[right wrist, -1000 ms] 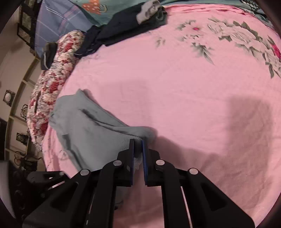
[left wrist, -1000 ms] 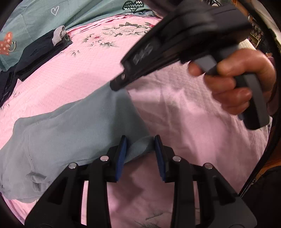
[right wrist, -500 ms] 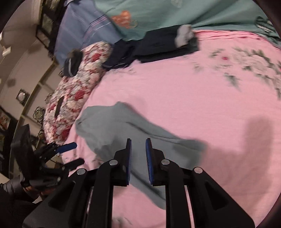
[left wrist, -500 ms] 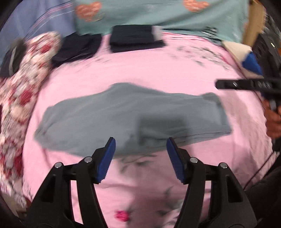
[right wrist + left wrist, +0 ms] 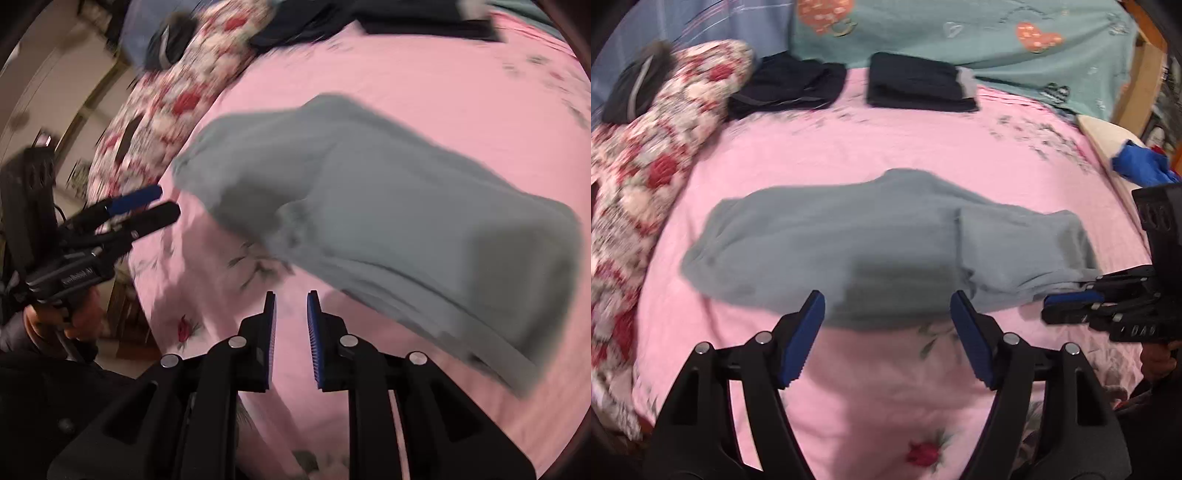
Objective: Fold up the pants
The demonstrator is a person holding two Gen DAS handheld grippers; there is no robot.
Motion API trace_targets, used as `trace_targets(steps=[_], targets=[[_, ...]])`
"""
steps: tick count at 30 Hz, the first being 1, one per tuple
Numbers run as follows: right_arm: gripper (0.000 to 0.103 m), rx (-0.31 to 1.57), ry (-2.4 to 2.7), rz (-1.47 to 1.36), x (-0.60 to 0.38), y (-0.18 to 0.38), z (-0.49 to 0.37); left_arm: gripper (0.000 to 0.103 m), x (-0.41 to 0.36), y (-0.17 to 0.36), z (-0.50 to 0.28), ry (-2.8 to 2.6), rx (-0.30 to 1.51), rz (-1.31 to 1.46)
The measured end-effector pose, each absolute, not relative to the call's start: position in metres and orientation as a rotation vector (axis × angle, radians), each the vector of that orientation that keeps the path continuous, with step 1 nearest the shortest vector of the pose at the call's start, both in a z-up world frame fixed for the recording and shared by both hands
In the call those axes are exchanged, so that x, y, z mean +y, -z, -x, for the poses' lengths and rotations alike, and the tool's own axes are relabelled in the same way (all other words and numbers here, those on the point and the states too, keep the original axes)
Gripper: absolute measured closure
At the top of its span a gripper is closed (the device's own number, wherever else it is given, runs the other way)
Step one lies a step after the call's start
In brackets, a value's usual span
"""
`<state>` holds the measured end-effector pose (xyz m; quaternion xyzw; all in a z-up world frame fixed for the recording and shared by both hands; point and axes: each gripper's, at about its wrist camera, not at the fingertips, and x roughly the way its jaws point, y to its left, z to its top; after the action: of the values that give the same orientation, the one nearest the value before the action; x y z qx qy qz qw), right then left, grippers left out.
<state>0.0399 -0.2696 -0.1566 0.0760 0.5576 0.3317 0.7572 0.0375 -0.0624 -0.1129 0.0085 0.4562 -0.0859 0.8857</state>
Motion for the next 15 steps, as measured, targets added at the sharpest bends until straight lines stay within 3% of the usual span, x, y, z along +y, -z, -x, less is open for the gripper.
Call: trace_targets(steps=[6,9,15], targets=[[0.085,1.098,-0.327,-0.451,-0.371,0.148,-0.051,0.031,-0.133,0.131,-0.085,0.4,0.926,-0.074],[0.085,1.201,-0.239,-0.41,-0.382,0.175,-0.047,0.031,-0.158,0.161,-0.099,0.423,0.998,-0.166],[0.085,1.233,-0.284,-0.198,-0.369,0.166,-0.016,0.026,-0.144,0.181,-0.09,0.438,1.051,-0.168]])
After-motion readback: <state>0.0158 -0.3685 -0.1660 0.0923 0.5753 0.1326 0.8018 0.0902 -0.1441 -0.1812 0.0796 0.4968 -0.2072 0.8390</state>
